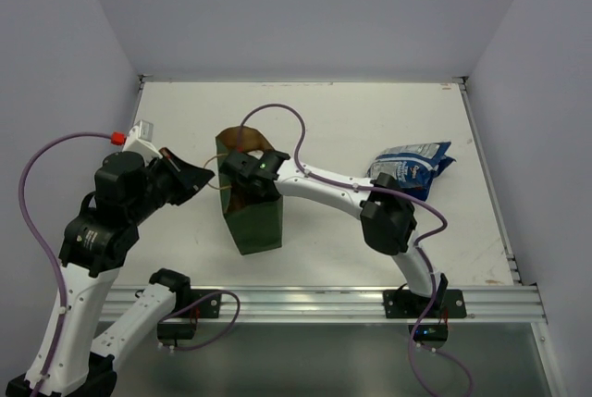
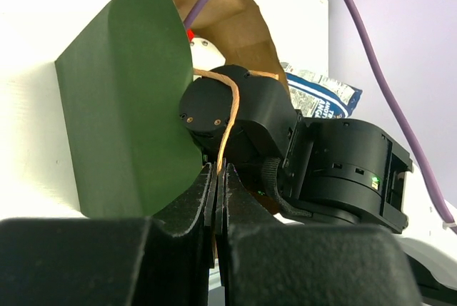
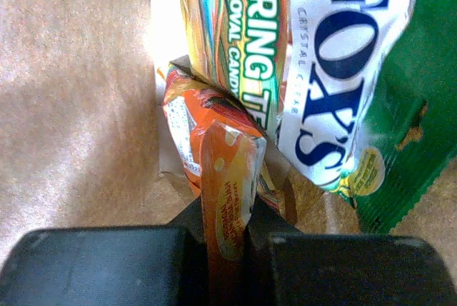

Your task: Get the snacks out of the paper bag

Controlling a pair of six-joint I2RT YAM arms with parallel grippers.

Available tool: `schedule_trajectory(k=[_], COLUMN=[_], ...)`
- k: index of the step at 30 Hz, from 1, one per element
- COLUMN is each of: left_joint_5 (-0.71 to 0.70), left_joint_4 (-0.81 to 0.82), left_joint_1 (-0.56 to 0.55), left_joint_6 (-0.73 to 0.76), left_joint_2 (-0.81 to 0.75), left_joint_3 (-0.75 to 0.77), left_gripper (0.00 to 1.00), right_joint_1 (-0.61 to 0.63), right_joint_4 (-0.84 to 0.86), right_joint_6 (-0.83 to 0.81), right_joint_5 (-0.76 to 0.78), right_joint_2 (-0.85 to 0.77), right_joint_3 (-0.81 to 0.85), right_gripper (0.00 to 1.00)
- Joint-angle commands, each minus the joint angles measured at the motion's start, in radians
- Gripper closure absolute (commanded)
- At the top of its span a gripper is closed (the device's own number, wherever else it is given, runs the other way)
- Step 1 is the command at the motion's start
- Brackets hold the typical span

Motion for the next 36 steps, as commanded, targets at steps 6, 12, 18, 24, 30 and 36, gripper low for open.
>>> schedule_trajectory(k=[6,12,18,24,30,36], left_joint_5=[0.0,0.003,0.012,0.01,-0.002,-0.016], left_joint_4=[0.034,0.064,0.1,0.116,0.119,0.107], left_joint_1=[0.006,0.005,0.006,0.005,0.005,0.006], left_joint_6=[0.015,-0.003,-0.015,-0.017,-0.009,-0.001], left_joint_2=[0.006,0.022,0.034,0.049,0.058,0.063], left_joint_3=[-0.018,-0.015,-0.027,-0.025,-0.013,0.002], left_gripper=[1.0,1.0,1.0,1.0,1.0,1.0], right_joint_1=[-0.017,-0.055,-0.089,-0.129,-0.201,-0.284], right_joint_4=[-0.151,-0.232,-0.208,-0.159,-0.123,-0.108], right_joint_6=[-0.039,-0.068,-0.114,-0.146,-0.167,-0.177], right_joint_5=[0.12,0.079,0.031,0.016,0.004,-0.061], right_joint_2=[-0.097,-0.165,-0.238,-0.341,-0.473,-0.588], right_joint_3=[0.165,0.395,0.49,0.547,0.532,0.486], right_gripper=[1.0,1.0,1.0,1.0,1.0,0.99])
